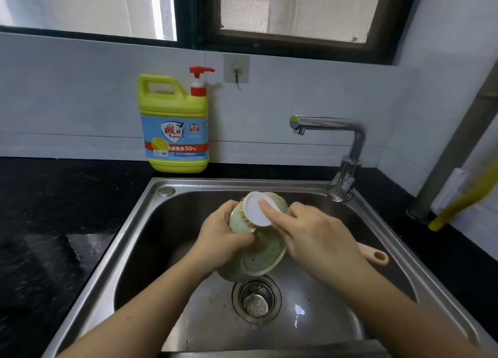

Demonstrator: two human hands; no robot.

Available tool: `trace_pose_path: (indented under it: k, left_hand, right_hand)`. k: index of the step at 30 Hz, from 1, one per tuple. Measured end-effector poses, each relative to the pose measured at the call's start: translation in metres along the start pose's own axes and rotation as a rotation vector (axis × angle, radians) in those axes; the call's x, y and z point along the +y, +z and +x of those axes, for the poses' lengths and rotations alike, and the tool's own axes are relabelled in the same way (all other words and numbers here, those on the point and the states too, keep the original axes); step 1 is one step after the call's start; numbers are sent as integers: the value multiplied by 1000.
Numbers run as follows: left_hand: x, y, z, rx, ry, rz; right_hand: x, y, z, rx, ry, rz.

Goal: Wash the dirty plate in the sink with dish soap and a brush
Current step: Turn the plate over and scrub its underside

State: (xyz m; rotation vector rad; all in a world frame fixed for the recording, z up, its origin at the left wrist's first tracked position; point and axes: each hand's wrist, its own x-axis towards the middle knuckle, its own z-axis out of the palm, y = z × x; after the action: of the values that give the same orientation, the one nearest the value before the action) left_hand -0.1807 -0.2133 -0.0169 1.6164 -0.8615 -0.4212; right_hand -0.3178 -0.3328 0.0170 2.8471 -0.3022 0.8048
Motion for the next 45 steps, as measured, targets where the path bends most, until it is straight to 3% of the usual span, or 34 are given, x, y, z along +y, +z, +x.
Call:
trace_pose_path:
  k: [8, 12, 14, 20, 24, 26, 32, 35, 38, 45]
  left_hand:
    - [3, 2, -2, -19, 49, 123]
    - [2, 3, -2, -21, 39, 79]
    - [1, 3, -2, -10, 47, 60]
    - [1, 0, -1, -3, 93, 227]
    - [0, 4, -1, -12, 109, 260]
    - [-1, 3, 0, 1, 114, 274]
    - [12, 1, -8, -10, 171, 488]
    - [13, 3, -7, -9, 164, 479]
    - [11, 1, -5, 22, 152, 453]
    - [4, -1, -2, 66, 84, 290]
  right_hand:
    - [25, -16, 3, -151, 343, -12]
    - [-6, -22, 8, -194, 174, -90]
    - [-20, -19, 11, -85, 83, -133]
    - [8, -23, 6, -160, 246, -143]
    - [-15, -25, 7, -246, 149, -145]
    - [-21, -24, 11, -144, 90, -197]
    - [6, -26, 5, -172, 198, -211]
    - [-7, -25, 5, -238, 143, -202]
    - [-13, -24, 8, -148, 70, -180]
    - [24, 0, 3, -177, 269, -164]
